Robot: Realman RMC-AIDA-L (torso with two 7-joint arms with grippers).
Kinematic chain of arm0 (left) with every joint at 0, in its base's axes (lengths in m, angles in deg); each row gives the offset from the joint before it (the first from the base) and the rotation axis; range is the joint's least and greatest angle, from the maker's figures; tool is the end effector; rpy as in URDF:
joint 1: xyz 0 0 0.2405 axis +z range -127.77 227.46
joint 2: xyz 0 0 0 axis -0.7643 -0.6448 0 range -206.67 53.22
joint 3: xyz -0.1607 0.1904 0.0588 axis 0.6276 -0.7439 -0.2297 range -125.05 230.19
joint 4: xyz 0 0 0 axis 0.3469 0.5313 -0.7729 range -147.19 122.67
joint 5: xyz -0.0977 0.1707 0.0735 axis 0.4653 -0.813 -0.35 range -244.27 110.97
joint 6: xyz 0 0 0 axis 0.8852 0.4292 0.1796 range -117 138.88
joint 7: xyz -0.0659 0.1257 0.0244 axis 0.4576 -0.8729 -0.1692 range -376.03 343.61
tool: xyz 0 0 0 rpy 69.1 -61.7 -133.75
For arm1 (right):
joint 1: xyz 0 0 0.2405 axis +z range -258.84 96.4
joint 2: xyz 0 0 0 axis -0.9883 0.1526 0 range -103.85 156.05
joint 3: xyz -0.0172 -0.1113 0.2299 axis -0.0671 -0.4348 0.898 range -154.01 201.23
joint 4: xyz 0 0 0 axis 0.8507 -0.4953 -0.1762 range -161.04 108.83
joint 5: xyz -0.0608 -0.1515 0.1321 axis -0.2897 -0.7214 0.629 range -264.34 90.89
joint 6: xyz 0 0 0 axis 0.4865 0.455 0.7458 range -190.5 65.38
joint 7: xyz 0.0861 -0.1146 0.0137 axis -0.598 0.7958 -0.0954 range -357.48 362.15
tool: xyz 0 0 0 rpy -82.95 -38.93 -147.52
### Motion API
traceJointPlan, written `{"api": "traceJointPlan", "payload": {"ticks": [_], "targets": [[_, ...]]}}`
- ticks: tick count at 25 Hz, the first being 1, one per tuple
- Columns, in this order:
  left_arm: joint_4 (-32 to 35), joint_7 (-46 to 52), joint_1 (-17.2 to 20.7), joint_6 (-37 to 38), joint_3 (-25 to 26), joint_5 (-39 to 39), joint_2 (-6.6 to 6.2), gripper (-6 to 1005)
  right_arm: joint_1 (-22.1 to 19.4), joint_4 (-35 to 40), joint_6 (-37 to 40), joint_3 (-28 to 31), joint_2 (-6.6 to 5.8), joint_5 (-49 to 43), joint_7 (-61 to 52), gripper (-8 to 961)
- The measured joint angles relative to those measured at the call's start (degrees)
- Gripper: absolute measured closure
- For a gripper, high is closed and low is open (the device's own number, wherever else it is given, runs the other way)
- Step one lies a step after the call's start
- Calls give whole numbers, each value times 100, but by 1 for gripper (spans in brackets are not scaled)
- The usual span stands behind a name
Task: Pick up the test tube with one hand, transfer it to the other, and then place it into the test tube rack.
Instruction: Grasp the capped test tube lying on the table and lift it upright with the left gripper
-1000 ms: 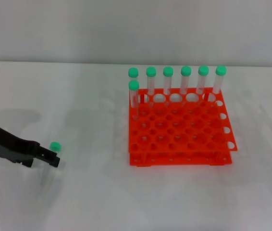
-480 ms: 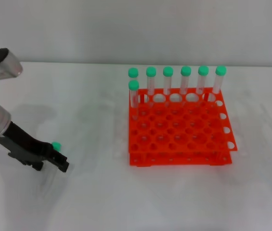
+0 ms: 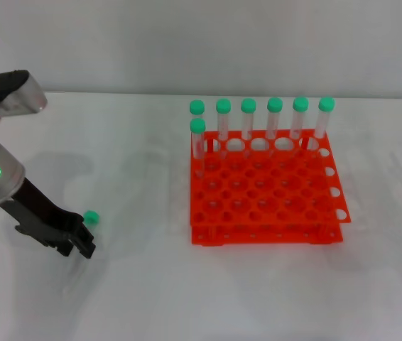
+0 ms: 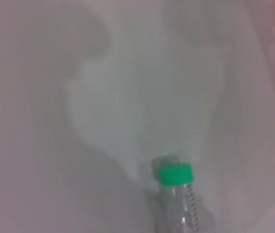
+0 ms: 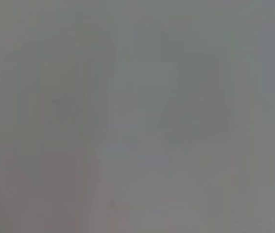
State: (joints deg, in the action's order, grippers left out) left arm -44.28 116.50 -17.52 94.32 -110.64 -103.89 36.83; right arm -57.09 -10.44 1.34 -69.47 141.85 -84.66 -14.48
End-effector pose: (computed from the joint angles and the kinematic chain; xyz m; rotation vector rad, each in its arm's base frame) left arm -0.2618 0.3948 0.0351 -2.2483 -1.7051 0.5102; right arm 0.3147 0.3582 0.0247 -1.6763 0.4083 0.7562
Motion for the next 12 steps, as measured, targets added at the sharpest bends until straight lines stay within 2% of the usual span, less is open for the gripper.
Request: {"api": "traceJointPlan", "payload": {"ticks": [7,12], "targets": [[258,195,0,-217,0,-325,-33,565,29,-2,-1,0,0,5,0,124],[303,222,-15,-296,0,-364,-15,569,33,-2,-7,0,-3,5,2,123]]}}
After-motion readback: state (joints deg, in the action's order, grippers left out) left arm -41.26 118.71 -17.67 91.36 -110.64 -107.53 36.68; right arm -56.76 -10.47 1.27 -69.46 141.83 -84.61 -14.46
